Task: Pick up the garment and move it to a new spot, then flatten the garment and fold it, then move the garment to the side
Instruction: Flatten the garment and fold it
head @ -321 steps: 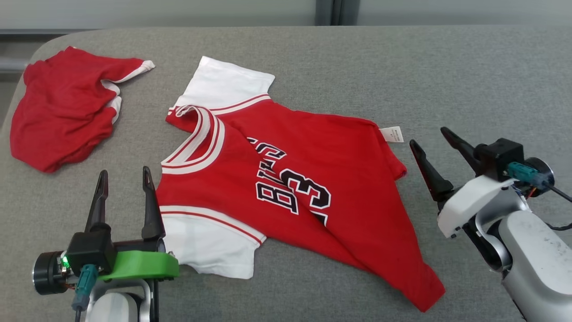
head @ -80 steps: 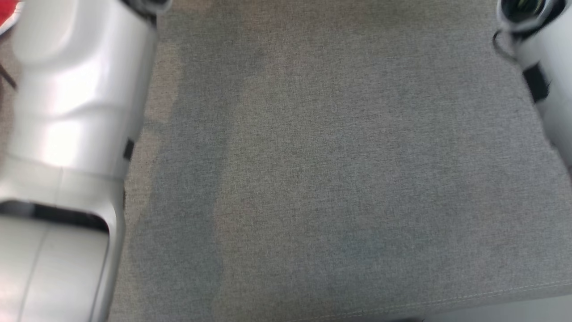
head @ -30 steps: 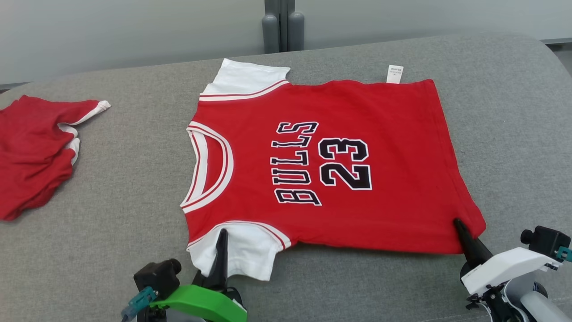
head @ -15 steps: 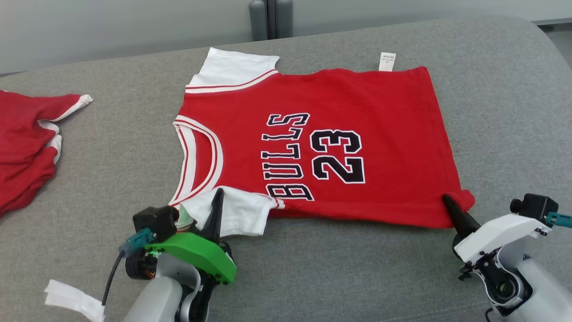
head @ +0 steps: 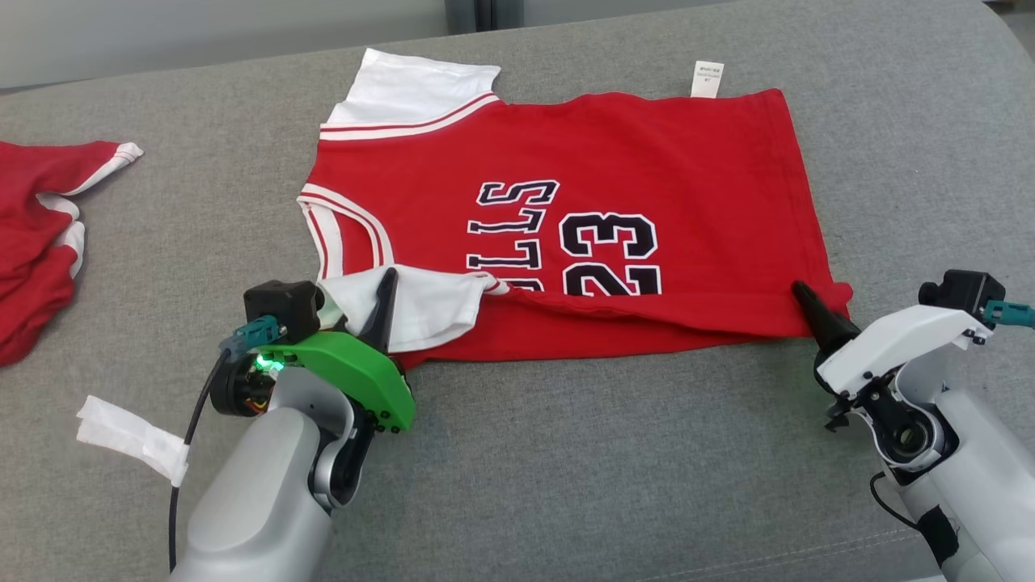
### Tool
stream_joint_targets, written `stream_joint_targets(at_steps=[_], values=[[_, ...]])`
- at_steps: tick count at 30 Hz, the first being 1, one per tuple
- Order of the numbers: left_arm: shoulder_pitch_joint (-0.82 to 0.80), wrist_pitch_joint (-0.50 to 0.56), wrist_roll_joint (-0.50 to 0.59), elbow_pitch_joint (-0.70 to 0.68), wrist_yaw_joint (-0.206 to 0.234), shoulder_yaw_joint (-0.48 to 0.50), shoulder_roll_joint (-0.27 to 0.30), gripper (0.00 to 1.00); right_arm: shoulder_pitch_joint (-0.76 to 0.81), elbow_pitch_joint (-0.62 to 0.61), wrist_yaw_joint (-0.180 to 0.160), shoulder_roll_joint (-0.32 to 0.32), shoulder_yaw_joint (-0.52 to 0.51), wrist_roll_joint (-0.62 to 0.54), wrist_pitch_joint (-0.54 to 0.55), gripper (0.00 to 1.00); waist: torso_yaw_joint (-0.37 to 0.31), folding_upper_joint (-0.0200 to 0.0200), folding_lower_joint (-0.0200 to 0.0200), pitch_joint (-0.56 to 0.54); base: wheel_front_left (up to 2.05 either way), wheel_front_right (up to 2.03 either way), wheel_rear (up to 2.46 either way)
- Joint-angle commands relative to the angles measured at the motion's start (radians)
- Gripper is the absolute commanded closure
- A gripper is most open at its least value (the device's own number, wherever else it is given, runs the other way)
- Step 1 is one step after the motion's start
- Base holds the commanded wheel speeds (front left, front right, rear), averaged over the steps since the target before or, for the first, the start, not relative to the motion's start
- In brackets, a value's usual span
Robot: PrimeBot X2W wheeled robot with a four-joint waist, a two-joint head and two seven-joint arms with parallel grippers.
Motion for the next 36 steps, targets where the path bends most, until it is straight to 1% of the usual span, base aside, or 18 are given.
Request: stream_joint_targets(at_steps=[1,7,12,15,17,19,23,25,32,36], values=[[-0.028,-0.014,0.011,0.016,-0.003,0.0,0.003,0.0,-0.022,0.005,0.0,0.003,-0.005,-0.012,-0.01,0.0,0.001,-0.0001,0.0,0.001,0.0,0.0,0.0],[-0.05,-0.058,0.009,0.079,-0.016,-0.004,-0.008,0.0,-0.043,0.024,0.0,0.008,-0.013,-0.023,-0.032,0.0,0.003,-0.0001,0.0,-0.014,0.0,0.0,0.0],[-0.004,-0.116,0.008,0.102,-0.019,-0.001,-0.005,0.0,-0.002,-0.003,0.0,-0.008,0.004,-0.047,-0.068,0.0,0.008,-0.0001,0.0,-0.053,0.0,0.0,0.0],[0.037,-0.147,0.005,0.094,-0.006,0.01,0.006,0.0,0.034,-0.031,0.0,-0.018,-0.002,-0.046,-0.106,0.0,0.008,-0.0001,0.0,-0.078,0.0,0.0,0.0],[0.065,-0.16,0.007,0.081,0.0,0.015,0.014,0.0,0.053,-0.048,0.0,-0.038,-0.004,-0.062,-0.135,0.0,0.009,-0.0001,0.0,-0.089,0.0,0.0,0.0],[0.094,-0.169,0.009,0.07,0.006,0.019,0.021,0.0,0.078,-0.051,0.0,-0.042,-0.005,-0.062,-0.145,0.0,0.01,-0.0001,0.0,-0.097,0.0,0.0,0.0],[0.14,-0.18,0.019,0.049,0.022,0.023,0.036,0.0,0.1,-0.047,0.0,-0.072,0.012,-0.114,-0.165,0.0,0.015,-0.0001,0.0,-0.106,0.0,0.0,0.0],[0.158,-0.181,0.025,0.039,0.034,0.026,0.043,0.0,0.105,-0.039,0.0,-0.089,0.031,-0.165,-0.19,0.0,0.015,-0.0001,0.0,-0.11,0.0,0.0,0.0],[0.209,-0.174,0.058,0.02,0.063,-0.002,0.069,0.0,0.09,0.019,0.0,-0.084,0.044,-0.23,-0.231,0.0,0.018,-0.0001,0.0,-0.105,0.0,0.0,0.0],[0.192,-0.168,0.064,0.034,0.075,-0.009,0.066,0.0,0.063,0.054,0.0,-0.083,0.061,-0.266,-0.242,0.0,0.02,-0.0001,0.0,-0.086,0.0,0.0,0.0]])
